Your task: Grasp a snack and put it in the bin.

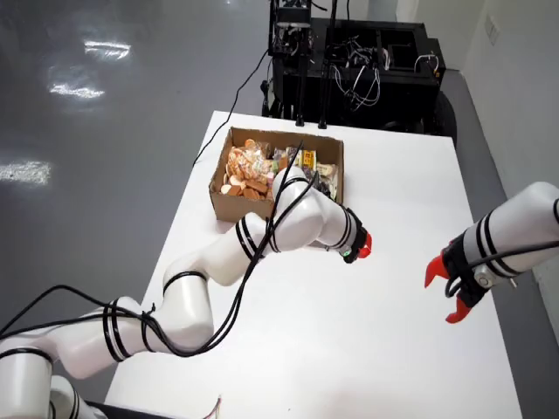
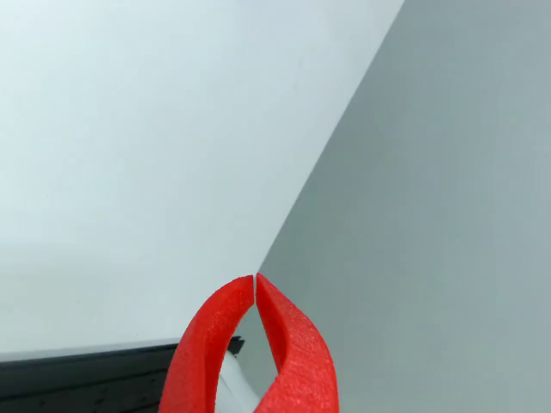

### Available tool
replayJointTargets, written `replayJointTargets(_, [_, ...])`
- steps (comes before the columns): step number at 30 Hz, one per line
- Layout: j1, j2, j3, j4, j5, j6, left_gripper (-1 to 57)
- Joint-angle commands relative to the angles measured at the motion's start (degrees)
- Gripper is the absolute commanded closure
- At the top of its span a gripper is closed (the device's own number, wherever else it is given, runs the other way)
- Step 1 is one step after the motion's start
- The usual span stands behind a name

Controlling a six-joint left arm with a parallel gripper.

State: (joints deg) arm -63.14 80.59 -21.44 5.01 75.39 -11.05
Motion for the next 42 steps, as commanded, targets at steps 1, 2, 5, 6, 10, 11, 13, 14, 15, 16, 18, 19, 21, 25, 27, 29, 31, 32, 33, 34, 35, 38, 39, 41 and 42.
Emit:
replayJointTargets(1, [-1.2,0.0,0.0,0.0,0.0,0.0,56.3])
replayJointTargets(2, [-1.5,0.0,0.0,0.0,0.0,0.1,56.3])
replayJointTargets(5, [-2.6,0.0,0.1,0.0,0.0,0.0,56.3])
replayJointTargets(6, [-3.0,0.0,0.1,0.0,0.0,-0.1,56.3])
replayJointTargets(10, [-4.4,0.0,0.1,-0.1,0.0,-0.3,56.3])
replayJointTargets(11, [-4.7,0.0,0.1,-0.1,0.0,-0.3,56.3])
replayJointTargets(13, [-5.2,0.0,0.2,-0.1,0.0,-0.4,56.3])
replayJointTargets(14, [-5.5,0.0,0.2,-0.1,0.0,-0.4,56.3])
replayJointTargets(15, [-5.7,0.0,0.2,-0.1,0.0,-0.4,56.3])
replayJointTargets(16, [-5.8,0.0,0.2,-0.1,0.0,-0.5,56.3])
replayJointTargets(18, [-6.1,0.0,0.2,-0.1,0.0,-0.5,56.3])
replayJointTargets(19, [-6.2,0.0,0.2,-0.1,0.0,-0.5,56.3])
replayJointTargets(21, [-6.2,0.0,0.2,-0.1,0.0,-0.5,56.3])
replayJointTargets(25, [-5.8,0.0,0.2,-0.1,0.0,-0.5,56.3])
replayJointTargets(27, [-5.4,0.0,0.2,-0.1,0.0,-0.5,56.3])
replayJointTargets(29, [-5.0,0.0,0.2,-0.1,0.0,-0.6,56.3])
replayJointTargets(31, [-4.4,0.0,0.2,-0.1,0.0,-0.6,56.3])
replayJointTargets(32, [-4.1,0.0,0.2,-0.1,0.0,-0.6,56.3])
replayJointTargets(33, [-3.8,0.0,0.2,-0.1,0.0,-0.6,56.3])
replayJointTargets(34, [-3.5,0.0,0.2,-0.1,0.0,-0.5,56.3])
replayJointTargets(35, [-3.2,0.0,0.2,-0.1,0.0,-0.5,56.3])
replayJointTargets(38, [-2.3,0.0,0.1,-0.1,0.0,-0.4,56.3])
replayJointTargets(39, [-2.0,0.0,0.1,-0.1,0.0,-0.4,56.3])
replayJointTargets(41, [-1.6,0.0,0.1,-0.1,0.0,-0.3,56.3])
replayJointTargets(42, [-1.4,0.0,0.1,-0.1,0.0,-0.3,56.3])
